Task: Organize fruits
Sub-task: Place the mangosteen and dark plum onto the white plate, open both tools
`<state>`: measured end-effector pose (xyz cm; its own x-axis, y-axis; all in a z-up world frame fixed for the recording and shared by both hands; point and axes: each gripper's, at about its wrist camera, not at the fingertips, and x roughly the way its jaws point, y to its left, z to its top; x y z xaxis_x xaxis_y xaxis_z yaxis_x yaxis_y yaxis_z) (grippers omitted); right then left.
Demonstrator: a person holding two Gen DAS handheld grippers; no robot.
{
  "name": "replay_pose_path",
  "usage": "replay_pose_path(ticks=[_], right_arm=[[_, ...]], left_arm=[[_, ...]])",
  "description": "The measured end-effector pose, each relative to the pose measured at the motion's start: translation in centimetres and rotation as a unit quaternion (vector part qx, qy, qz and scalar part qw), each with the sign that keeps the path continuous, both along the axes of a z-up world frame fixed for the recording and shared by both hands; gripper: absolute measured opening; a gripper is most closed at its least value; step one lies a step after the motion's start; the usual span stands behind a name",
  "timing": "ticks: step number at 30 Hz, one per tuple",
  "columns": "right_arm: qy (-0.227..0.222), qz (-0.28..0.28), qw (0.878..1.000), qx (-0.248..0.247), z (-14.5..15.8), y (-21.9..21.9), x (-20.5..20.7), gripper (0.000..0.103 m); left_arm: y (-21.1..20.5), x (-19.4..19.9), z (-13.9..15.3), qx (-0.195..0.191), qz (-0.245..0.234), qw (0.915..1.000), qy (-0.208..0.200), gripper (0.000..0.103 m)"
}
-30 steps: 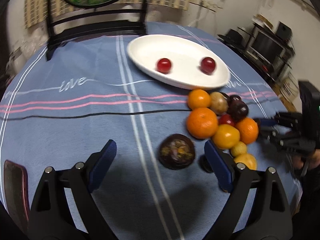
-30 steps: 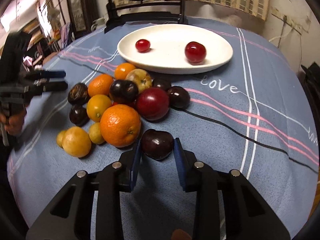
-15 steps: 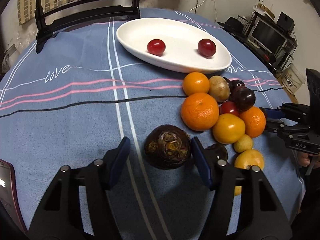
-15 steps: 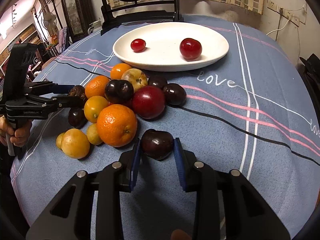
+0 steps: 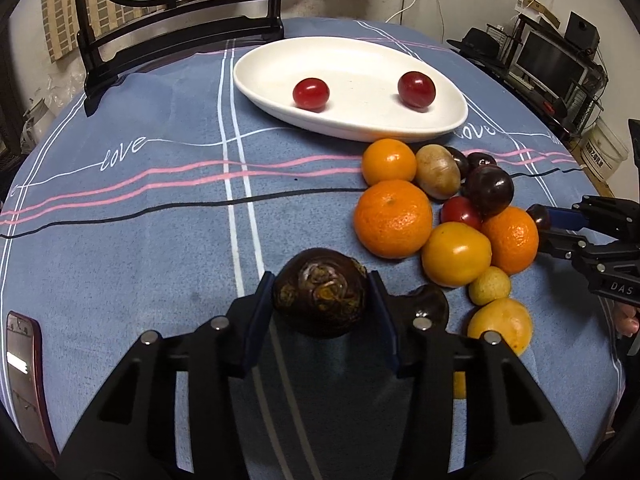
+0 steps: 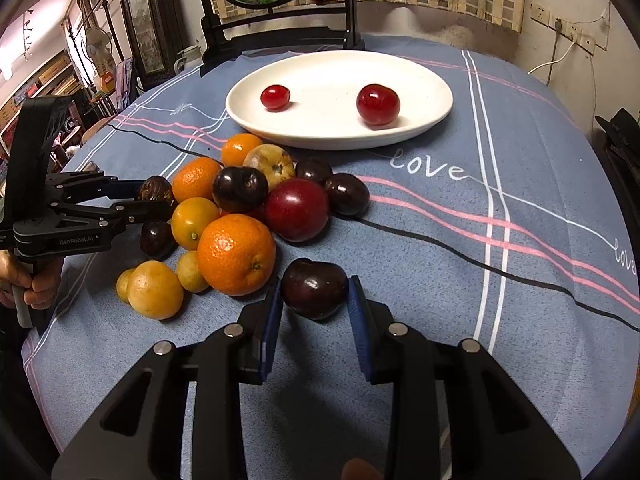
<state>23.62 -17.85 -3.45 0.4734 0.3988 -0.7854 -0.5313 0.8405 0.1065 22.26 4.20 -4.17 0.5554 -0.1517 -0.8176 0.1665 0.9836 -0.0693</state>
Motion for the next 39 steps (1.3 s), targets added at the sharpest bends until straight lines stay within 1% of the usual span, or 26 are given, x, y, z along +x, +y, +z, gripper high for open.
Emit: replay_pose_path(ticks=[6, 8, 10, 14, 17, 21, 23, 27, 31, 32, 33, 34, 36, 38, 39], right_arm=[[-0.005, -0.007, 1.000, 0.018, 1.2, -0.5, 0.3, 0.033], [-0.004, -0.008, 1.000, 0.024, 1.7, -0.5, 0.8, 0.033], [-0.008, -0.006, 0.999, 0.034, 2.8, -0.2, 1.8, 0.033], [-0.031, -0.017, 0.998, 0.055, 4.6, 0.6, 4.5, 0.033], [-0.033, -0.026, 0.997, 0.062, 4.6, 1.7, 7.2, 0.033], [-0.029, -0.034, 0.998, 0.049, 3.3, 3.1, 10.1, 0.033], [-0.021, -0.037, 0.998, 0.048, 2.6, 3.3, 11.3, 0.033], [-0.019, -0.037, 0.998, 0.048, 2.3, 3.7, 12.6, 0.033], [-0.024, -0.030, 0.998, 0.046, 2.3, 4.3, 13.1, 0.033], [-0.026, -0.029, 0.998, 0.045, 2.2, 4.4, 13.1, 0.034], [-0.028, -0.031, 0.998, 0.043, 2.3, 4.4, 13.0, 0.042], [-0.026, -0.033, 0.998, 0.044, 2.4, 4.2, 12.9, 0.043], [-0.024, -0.035, 0.998, 0.050, 2.8, 3.7, 12.3, 0.043], [-0.038, -0.035, 0.997, 0.057, 3.7, 2.9, 10.8, 0.043], [-0.042, -0.033, 0.997, 0.059, 4.1, 2.6, 9.8, 0.043]], left_arm=[[0.0, -0.4, 0.7, 0.002, 0.000, 0.9999, -0.010, 0.047], [0.0, -0.4, 1.3, 0.003, 0.000, 0.9999, -0.016, 0.047], [0.1, 0.1, 2.3, -0.005, -0.006, 0.9998, -0.018, 0.047], [0.1, 2.7, 5.1, -0.009, -0.010, 0.9989, -0.045, 0.047], [-0.2, 5.8, 6.2, -0.009, -0.008, 0.9982, -0.059, 0.047], [-0.5, 10.5, 5.5, -0.018, 0.006, 0.9989, -0.043, 0.047], [-0.6, 11.8, 4.7, -0.020, 0.011, 0.9992, -0.034, 0.047], [-1.0, 13.7, 3.3, -0.017, 0.015, 0.9996, -0.018, 0.047], [-1.2, 14.2, 3.2, -0.014, 0.016, 0.9995, -0.021, 0.048], [-1.2, 14.1, 3.2, -0.012, 0.018, 0.9995, -0.021, 0.052], [-1.2, 14.0, 3.3, -0.010, 0.023, 0.9994, -0.024, 0.059], [-1.1, 13.8, 3.5, -0.008, 0.027, 0.9991, -0.030, 0.070], [-0.7, 12.8, 4.3, -0.006, 0.037, 0.9982, -0.047, 0.076], [-0.1, 11.3, 5.3, -0.015, 0.038, 0.9975, -0.058, 0.084], [0.2, 10.6, 5.6, -0.018, 0.041, 0.9970, -0.064, 0.085]])
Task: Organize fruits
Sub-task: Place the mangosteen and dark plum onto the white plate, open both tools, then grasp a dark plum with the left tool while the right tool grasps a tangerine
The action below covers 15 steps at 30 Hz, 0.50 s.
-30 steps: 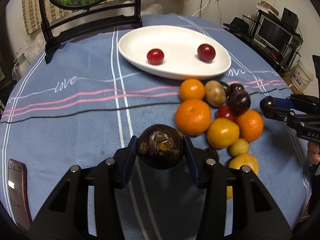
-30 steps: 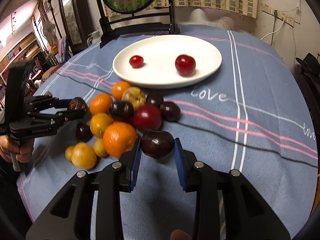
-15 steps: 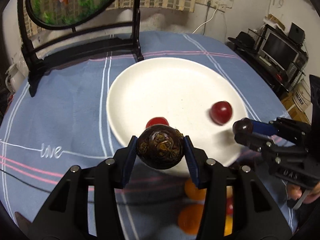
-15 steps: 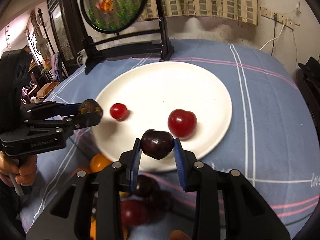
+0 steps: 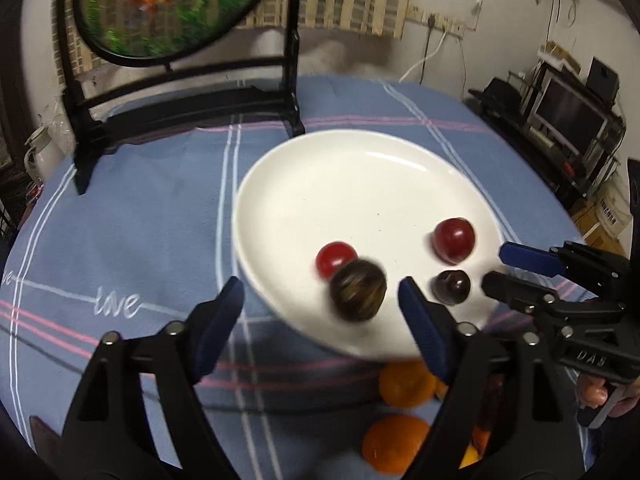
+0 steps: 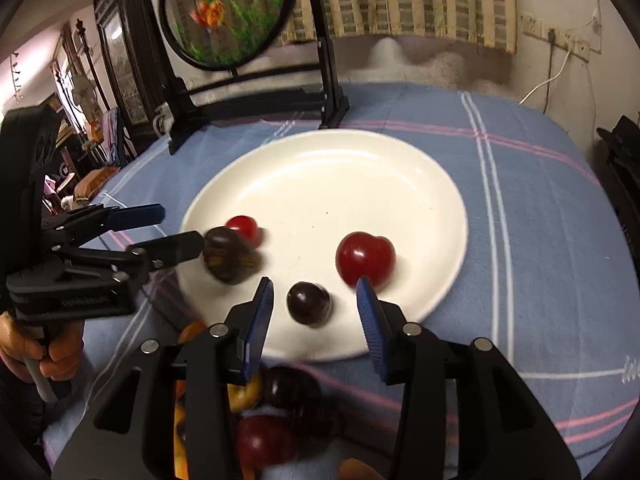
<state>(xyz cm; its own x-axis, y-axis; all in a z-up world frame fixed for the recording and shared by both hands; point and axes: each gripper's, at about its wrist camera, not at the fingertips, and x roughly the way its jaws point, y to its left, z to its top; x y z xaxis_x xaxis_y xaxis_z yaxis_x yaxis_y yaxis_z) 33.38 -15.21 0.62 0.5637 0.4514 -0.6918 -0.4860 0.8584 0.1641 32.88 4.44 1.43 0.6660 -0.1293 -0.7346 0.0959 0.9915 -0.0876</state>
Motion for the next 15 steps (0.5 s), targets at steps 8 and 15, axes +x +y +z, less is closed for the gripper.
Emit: replay_pose_path(ticks=[8, 15], right_arm=[[0.024, 0.031, 0.999, 0.031, -1.4, -1.4, -6.8, 0.043], [0.067, 0.052, 0.995, 0.056, -3.1, -1.6, -9.2, 0.043]], left_arm=[[2.6, -6.2, -1.7, -0.003, 0.018, 0.9998, 0.001, 0.092], [4.5, -8.3, -4.1, -0.021, 0.038, 0.9984, 0.035, 0.092]])
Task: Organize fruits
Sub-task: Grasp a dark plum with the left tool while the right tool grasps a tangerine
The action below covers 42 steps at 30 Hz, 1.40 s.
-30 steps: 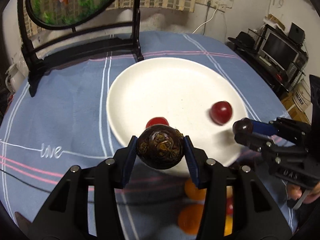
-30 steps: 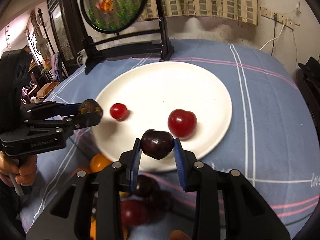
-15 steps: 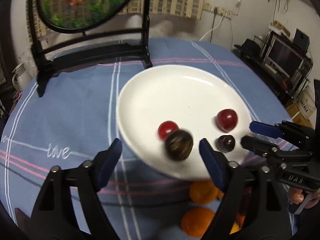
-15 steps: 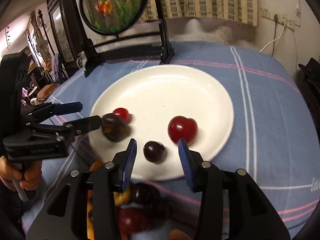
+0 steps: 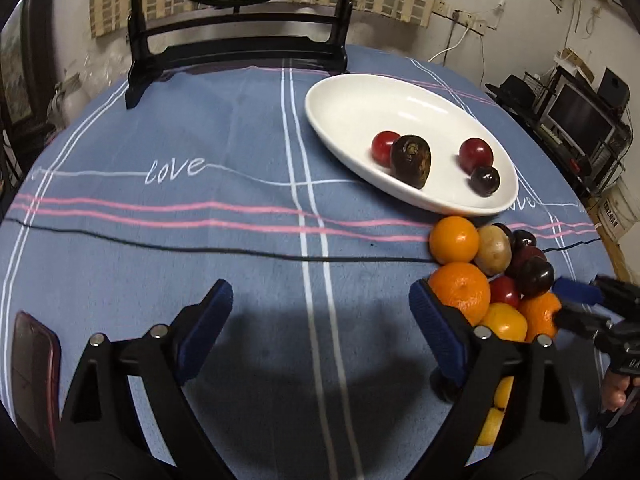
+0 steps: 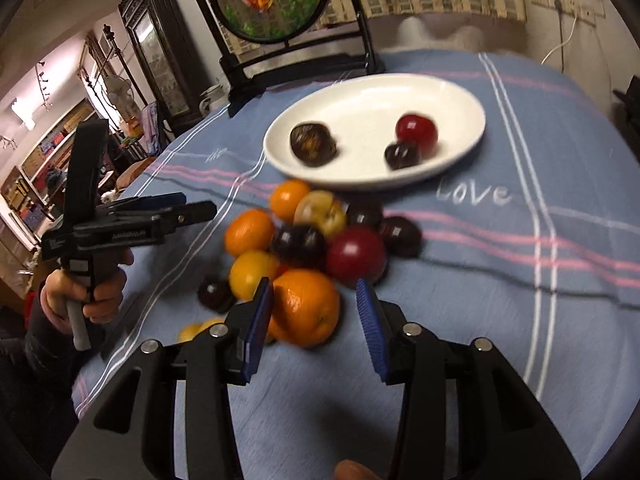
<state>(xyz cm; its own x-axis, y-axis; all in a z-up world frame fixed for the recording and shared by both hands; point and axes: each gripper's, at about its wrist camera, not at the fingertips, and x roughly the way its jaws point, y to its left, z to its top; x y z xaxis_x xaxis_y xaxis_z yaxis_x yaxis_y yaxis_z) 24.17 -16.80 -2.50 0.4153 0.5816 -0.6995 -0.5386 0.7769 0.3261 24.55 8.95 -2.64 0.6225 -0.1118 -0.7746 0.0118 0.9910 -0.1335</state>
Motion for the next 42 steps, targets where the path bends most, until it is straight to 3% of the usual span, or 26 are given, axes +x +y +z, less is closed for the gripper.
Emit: replay_pose_path(ticks=[10, 11, 12, 13, 17, 21, 23, 28, 29, 34, 42], right_arm=[[0.019, 0.016, 1.000, -0.002, -0.8, 0.7, -0.1, 0.044], [0.022, 0.016, 1.000, -0.004, -1.0, 0.8, 0.0, 0.047], [0.024, 0.015, 1.000, -0.005, -1.2, 0.8, 0.2, 0.060], [0.028, 0.013, 0.999, -0.004, -1.4, 0.8, 0.2, 0.061], [0.039, 0.010, 0.999, 0.007, -2.0, 0.6, 0.4, 0.061], [0.040, 0.014, 0.999, 0.019, -1.9, 0.5, 0.4, 0.046], [0.045, 0.015, 0.999, 0.021, -1.9, 0.4, 0.5, 0.044], [0.039, 0.006, 0.999, 0.025, -1.3, -0.3, 0.5, 0.044], [0.038, 0.005, 0.999, 0.022, -1.4, -0.2, 0.5, 0.044], [0.041, 0.006, 0.999, 0.013, -1.7, 0.1, 0.5, 0.044], [0.040, 0.005, 0.999, 0.006, -1.9, 0.2, 0.5, 0.044]], left_arm=[[-0.3, -0.1, 0.1, -0.006, -0.012, 0.9999, 0.000, 0.093], [-0.4, -0.2, 0.2, -0.007, -0.014, 0.9999, 0.000, 0.093], [-0.4, -0.2, 0.2, -0.008, -0.016, 0.9998, -0.001, 0.093], [-0.6, -0.3, 0.4, -0.009, -0.020, 0.9998, -0.001, 0.093], [-1.0, -0.8, 0.9, -0.009, -0.033, 0.9994, -0.009, 0.093], [-1.0, -1.0, 1.0, -0.009, -0.035, 0.9993, -0.011, 0.093], [-1.0, -1.0, 0.9, -0.014, -0.042, 0.9990, -0.004, 0.093], [-2.3, -1.7, 0.5, -0.026, -0.117, 0.9925, 0.022, 0.092], [-2.6, -2.0, 0.4, -0.030, -0.137, 0.9898, 0.025, 0.090], [-4.2, -2.5, -0.5, -0.041, -0.183, 0.9811, 0.048, 0.064], [-5.6, -2.4, -1.4, -0.043, -0.203, 0.9763, 0.063, 0.053]])
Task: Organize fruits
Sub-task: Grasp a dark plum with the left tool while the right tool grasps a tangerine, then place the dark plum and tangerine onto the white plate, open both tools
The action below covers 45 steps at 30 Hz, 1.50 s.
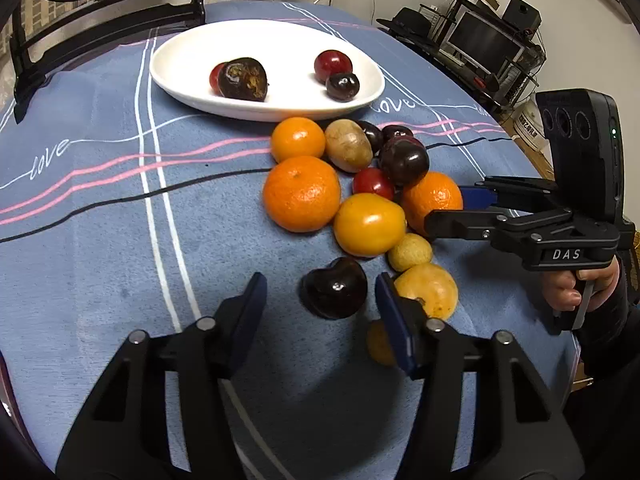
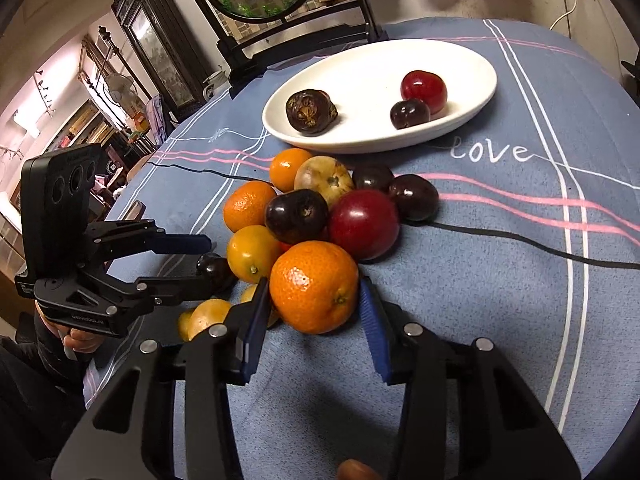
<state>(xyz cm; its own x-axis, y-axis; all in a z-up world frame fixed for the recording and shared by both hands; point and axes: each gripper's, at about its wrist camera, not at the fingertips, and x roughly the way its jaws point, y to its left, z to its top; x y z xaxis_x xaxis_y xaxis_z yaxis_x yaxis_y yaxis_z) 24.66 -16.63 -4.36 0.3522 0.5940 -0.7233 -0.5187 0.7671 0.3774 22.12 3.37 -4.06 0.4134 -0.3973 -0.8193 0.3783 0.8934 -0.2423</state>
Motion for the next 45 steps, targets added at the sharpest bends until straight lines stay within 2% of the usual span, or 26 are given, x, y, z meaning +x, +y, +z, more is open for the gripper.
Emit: replay_pose_path(ticks=[4, 12, 16, 21, 26, 31, 34, 39, 41, 45], right_arm=[[-0.002, 0.000, 1.000, -0.003, 0.0, 0.1, -0.1, 0.044], [-0.002, -0.001, 1.000, -0.005, 0.0, 0.1, -0.1, 0.044], [-0.005, -0.002, 1.000, -0.009, 0.1, 0.2, -0.1, 0.044], [-0.009, -0.003, 1.000, -0.014, 0.2, 0.3, -0.2, 0.044], [-0.021, 0.002, 1.000, -0.008, 0.9, 0.3, -0.6, 0.044], [-0.056, 0.006, 0.998, 0.016, 3.3, 0.1, -0.6, 0.044], [-0.082, -0.002, 0.996, 0.020, 4.9, 0.4, 0.7, 0.044], [-0.124, -0.032, 0.992, 0.002, 5.8, 1.7, 4.6, 0.044], [-0.127, -0.043, 0.991, -0.010, 5.5, 2.4, 6.9, 0.044], [-0.121, -0.049, 0.991, -0.036, 4.0, 3.5, 9.7, 0.044]], left_arm=[[-0.1, 0.0, -0.1, -0.003, -0.002, 1.0000, 0.000, 0.046], [-1.4, -0.4, -0.2, 0.023, -0.003, 0.9997, -0.012, 0.044], [-1.9, -0.7, -0.3, 0.041, -0.003, 0.9989, -0.023, 0.034], [-2.2, -1.1, -0.2, 0.049, -0.002, 0.9983, -0.031, 0.033], [-1.8, -1.4, 0.5, 0.030, -0.001, 0.9989, -0.037, 0.033], [-0.3, -0.7, 2.7, -0.016, 0.014, 0.9986, -0.049, 0.033], [0.1, 1.0, 4.7, -0.026, 0.024, 0.9971, -0.067, 0.033], [0.4, 6.5, 7.2, -0.007, 0.063, 0.9925, -0.104, 0.033], [0.5, 9.0, 7.4, -0.001, 0.078, 0.9908, -0.111, 0.033], [1.1, 14.0, 6.6, 0.006, 0.109, 0.9892, -0.098, 0.033]])
